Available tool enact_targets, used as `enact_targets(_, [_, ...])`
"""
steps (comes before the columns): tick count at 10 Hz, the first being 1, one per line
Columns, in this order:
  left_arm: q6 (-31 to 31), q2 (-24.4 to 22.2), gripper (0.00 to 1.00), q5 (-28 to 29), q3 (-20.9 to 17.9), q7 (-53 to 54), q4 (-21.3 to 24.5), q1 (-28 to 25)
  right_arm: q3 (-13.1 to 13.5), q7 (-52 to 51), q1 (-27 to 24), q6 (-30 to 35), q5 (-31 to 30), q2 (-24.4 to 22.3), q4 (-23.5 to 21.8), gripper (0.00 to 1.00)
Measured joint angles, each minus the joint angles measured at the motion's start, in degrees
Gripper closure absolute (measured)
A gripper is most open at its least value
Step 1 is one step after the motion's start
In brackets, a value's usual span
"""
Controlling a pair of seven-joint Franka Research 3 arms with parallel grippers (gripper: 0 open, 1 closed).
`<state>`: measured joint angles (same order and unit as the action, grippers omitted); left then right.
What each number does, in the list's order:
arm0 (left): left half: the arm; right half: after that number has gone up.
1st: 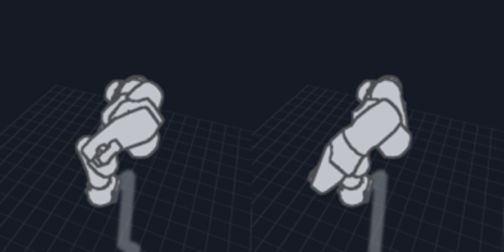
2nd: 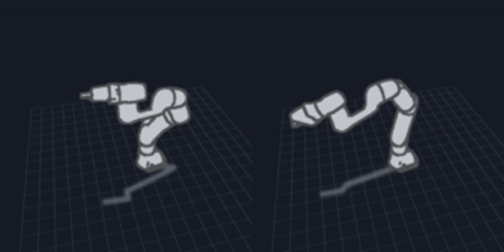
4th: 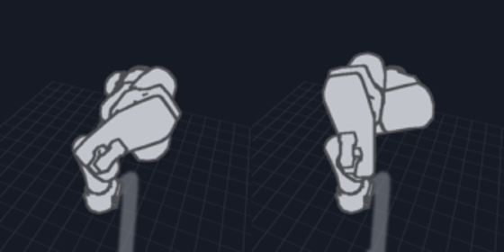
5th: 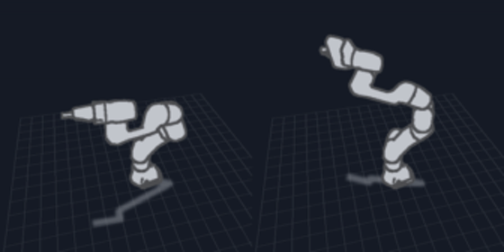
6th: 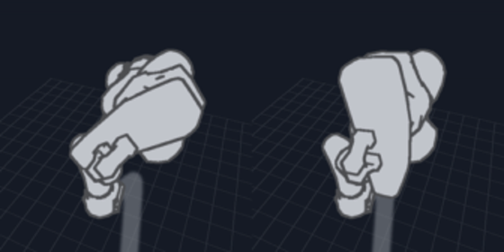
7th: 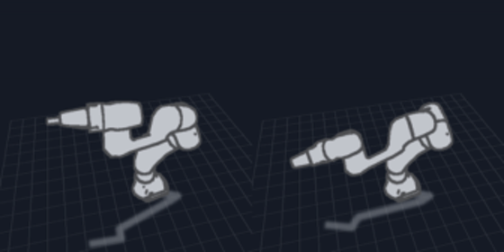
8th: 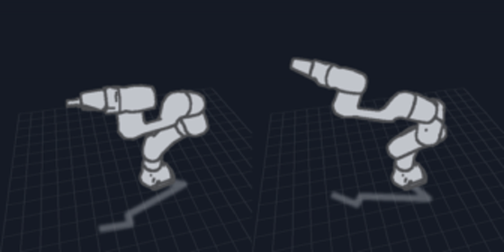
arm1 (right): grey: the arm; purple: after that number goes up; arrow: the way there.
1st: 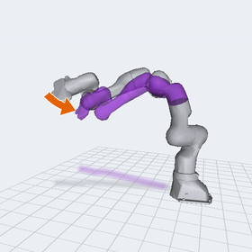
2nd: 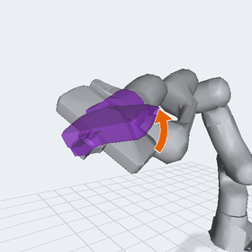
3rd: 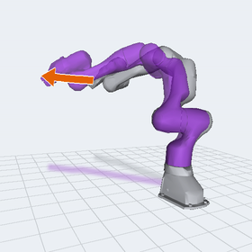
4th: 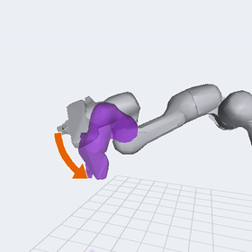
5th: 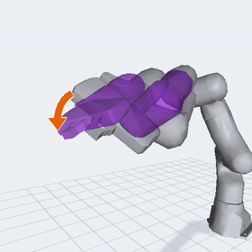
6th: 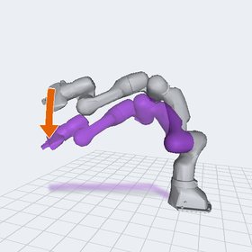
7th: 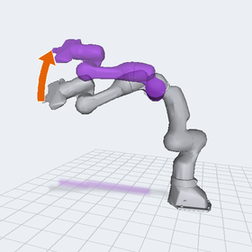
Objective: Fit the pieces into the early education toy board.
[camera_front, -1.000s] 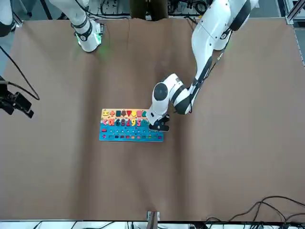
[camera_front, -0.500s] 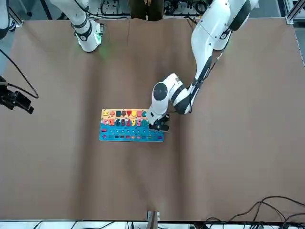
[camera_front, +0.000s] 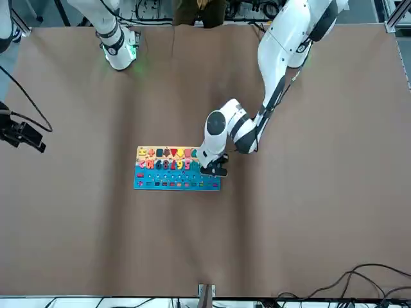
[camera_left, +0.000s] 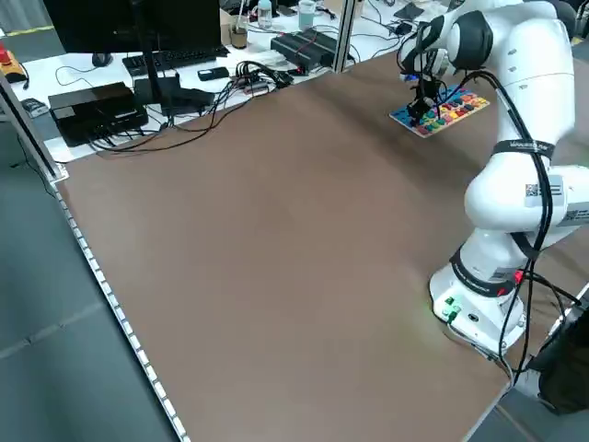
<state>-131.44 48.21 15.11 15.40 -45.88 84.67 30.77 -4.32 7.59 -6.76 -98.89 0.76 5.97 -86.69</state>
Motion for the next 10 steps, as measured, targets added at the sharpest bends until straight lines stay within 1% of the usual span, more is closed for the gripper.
enact_targets(10, [0.0, 0.6, 0.87, 0.0, -0.9, 0.0, -1.1, 0.6, 0.1, 0.0, -0.1, -0.3, 0.0, 0.4, 0.0, 0.01])
